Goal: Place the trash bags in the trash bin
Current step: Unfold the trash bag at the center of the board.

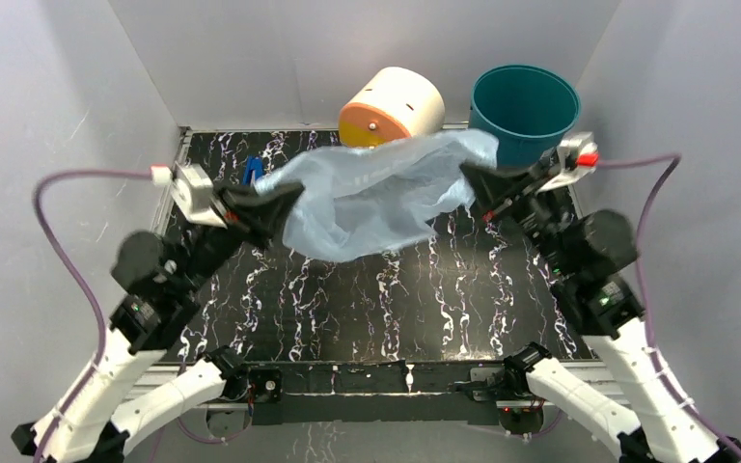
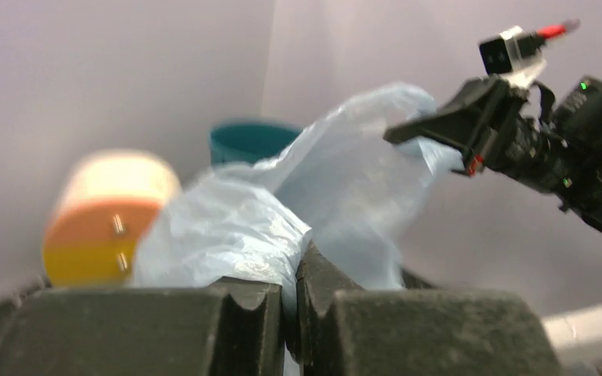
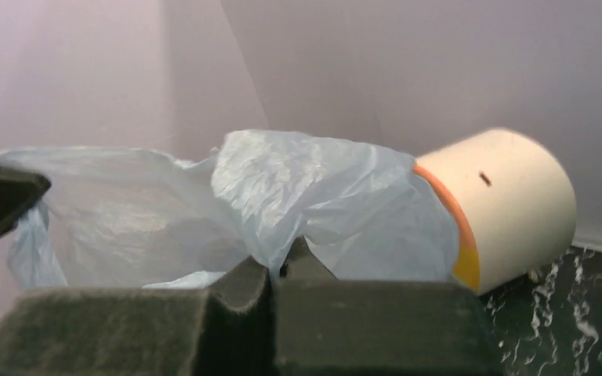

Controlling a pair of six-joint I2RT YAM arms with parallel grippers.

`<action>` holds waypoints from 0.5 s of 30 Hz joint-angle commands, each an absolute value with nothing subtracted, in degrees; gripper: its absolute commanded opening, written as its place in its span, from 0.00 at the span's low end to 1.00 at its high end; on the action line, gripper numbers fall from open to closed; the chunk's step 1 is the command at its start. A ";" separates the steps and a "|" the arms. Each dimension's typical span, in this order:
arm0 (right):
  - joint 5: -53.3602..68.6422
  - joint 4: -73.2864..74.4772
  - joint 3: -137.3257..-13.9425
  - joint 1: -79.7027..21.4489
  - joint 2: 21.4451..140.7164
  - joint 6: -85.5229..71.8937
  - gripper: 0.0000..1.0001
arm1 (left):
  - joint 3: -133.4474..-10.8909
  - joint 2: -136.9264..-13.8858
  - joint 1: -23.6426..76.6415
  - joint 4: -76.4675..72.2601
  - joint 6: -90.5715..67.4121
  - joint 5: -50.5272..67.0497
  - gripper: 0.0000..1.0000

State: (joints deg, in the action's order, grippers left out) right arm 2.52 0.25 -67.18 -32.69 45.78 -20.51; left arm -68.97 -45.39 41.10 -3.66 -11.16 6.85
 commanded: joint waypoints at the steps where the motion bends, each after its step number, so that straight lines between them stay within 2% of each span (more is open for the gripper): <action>1: -2.63 13.03 -41.97 -32.65 45.80 -31.18 0.00 | -41.06 -40.06 41.26 0.85 -20.76 7.45 0.04; 4: 9.17 17.66 -28.99 -32.66 49.34 -42.06 0.00 | -18.02 -38.49 42.92 -8.48 -38.21 11.50 0.04; 6: 13.45 15.83 -27.27 -32.63 50.08 -44.26 0.00 | -12.25 -35.78 46.08 -11.59 -42.12 7.82 0.04; 11: 6.63 11.12 -38.44 -32.52 49.50 -37.68 0.00 | -30.13 -36.13 47.24 3.35 -25.84 -6.00 0.05; 15: 4.13 11.72 -49.81 -32.55 53.60 -32.92 0.00 | -44.89 -44.59 47.26 8.69 -16.89 -6.45 0.07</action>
State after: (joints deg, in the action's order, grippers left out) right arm 6.74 19.33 -37.58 -32.64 52.49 -37.36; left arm -31.48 -40.47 47.16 8.67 -26.52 -1.67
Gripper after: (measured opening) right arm 0.019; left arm 0.060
